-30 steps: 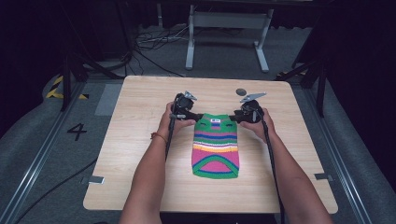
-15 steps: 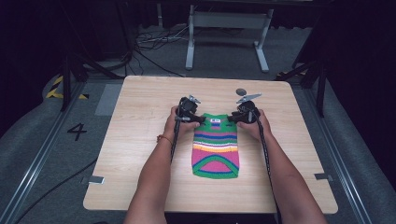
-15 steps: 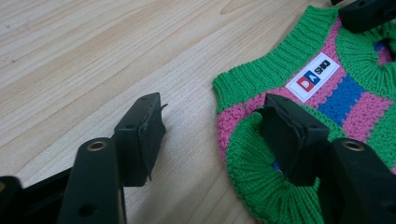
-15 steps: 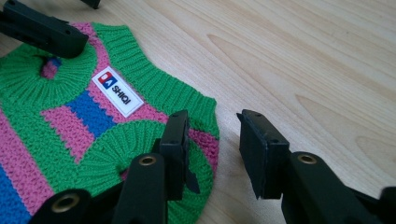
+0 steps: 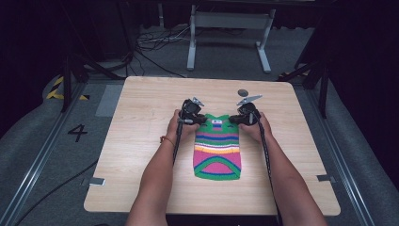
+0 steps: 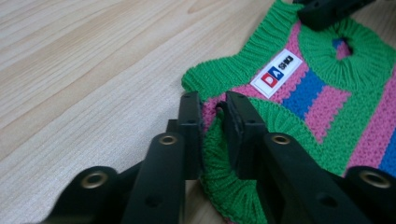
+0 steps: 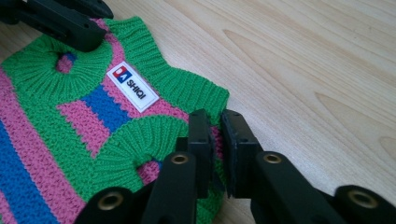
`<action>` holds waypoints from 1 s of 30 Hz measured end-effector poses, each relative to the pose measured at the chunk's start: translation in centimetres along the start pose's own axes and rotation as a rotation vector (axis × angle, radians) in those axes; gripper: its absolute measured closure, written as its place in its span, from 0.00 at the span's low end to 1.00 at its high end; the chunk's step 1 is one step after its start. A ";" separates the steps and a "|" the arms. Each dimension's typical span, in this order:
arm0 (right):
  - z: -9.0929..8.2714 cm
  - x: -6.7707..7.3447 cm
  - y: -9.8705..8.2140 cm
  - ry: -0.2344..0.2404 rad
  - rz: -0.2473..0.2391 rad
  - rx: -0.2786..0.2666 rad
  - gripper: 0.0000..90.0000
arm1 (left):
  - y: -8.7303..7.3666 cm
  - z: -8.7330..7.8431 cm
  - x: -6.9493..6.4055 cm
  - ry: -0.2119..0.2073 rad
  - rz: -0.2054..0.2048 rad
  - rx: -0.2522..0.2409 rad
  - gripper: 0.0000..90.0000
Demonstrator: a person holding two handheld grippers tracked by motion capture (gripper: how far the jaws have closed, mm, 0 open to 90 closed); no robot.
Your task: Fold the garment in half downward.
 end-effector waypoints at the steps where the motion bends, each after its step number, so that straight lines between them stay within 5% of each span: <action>1: 0.0 0.0 0.0 0.000 0.000 0.000 0.94 | 0.0 0.0 0.0 0.000 0.000 0.000 0.89; 14: -2.6 1.0 1.6 0.009 -0.065 -0.087 0.96 | 1.7 -3.0 -1.2 0.020 0.083 -0.079 0.92; 30: -8.3 5.2 2.7 0.088 -0.192 -0.228 0.95 | 0.7 -8.8 -4.3 -0.012 0.228 -0.147 0.92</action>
Point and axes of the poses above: each handheld gripper's, and its own axes: z roughly forward along the jaws, y roughly out of its top, x roughly to its left, the point moved 10 cm from there along z, roughly forward along the jaws, and after that the axes turned 2 degrees about -z, right-handed, at the moved point
